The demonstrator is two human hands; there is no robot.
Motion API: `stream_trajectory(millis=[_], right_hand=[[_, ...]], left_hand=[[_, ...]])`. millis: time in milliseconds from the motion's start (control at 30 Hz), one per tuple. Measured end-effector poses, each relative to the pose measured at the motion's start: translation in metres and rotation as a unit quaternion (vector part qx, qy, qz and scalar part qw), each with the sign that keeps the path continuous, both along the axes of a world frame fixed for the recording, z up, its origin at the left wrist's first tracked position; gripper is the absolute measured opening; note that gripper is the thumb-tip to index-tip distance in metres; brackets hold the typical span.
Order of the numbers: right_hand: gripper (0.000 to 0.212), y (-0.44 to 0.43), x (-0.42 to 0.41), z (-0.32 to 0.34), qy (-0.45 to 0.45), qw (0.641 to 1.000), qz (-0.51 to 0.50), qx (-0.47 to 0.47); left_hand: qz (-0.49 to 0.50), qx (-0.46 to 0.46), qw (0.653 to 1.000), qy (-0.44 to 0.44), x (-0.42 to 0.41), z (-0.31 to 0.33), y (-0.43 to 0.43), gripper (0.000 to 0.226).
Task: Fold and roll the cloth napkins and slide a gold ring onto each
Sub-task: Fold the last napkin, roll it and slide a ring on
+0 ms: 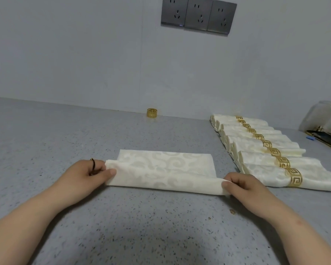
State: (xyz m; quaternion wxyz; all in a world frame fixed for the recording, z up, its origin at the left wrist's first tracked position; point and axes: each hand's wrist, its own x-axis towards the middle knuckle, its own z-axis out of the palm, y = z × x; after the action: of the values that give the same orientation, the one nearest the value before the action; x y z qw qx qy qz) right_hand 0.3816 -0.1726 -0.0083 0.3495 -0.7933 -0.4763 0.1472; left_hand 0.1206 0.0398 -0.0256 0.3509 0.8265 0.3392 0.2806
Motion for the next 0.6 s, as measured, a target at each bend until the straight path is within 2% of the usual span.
stream_trajectory(millis=[267, 367, 433, 533, 600], right_hand=[[0.024, 0.021, -0.002, -0.012, 0.041, 0.990, -0.095, 0.099], [0.013, 0.028, -0.004, -0.015, 0.021, 0.991, -0.105, 0.083], [0.006, 0.031, -0.006, -0.019, -0.027, 0.993, -0.103, 0.048], [0.017, 0.032, -0.007, -0.023, -0.103, 0.990, -0.094, 0.015], [0.024, 0.029, -0.008, -0.022, -0.165, 0.981, -0.101, -0.002]], left_hand=[[0.060, -0.056, 0.997, -0.003, 0.009, 0.001, -0.004, 0.063], [0.077, -0.061, 0.995, 0.025, 0.011, -0.003, -0.004, 0.061], [0.092, -0.043, 0.994, 0.051, 0.013, -0.004, -0.005, 0.057], [0.112, 0.040, 0.988, 0.096, 0.013, -0.001, -0.010, 0.049], [0.136, 0.115, 0.980, 0.091, 0.013, 0.000, -0.010, 0.032]])
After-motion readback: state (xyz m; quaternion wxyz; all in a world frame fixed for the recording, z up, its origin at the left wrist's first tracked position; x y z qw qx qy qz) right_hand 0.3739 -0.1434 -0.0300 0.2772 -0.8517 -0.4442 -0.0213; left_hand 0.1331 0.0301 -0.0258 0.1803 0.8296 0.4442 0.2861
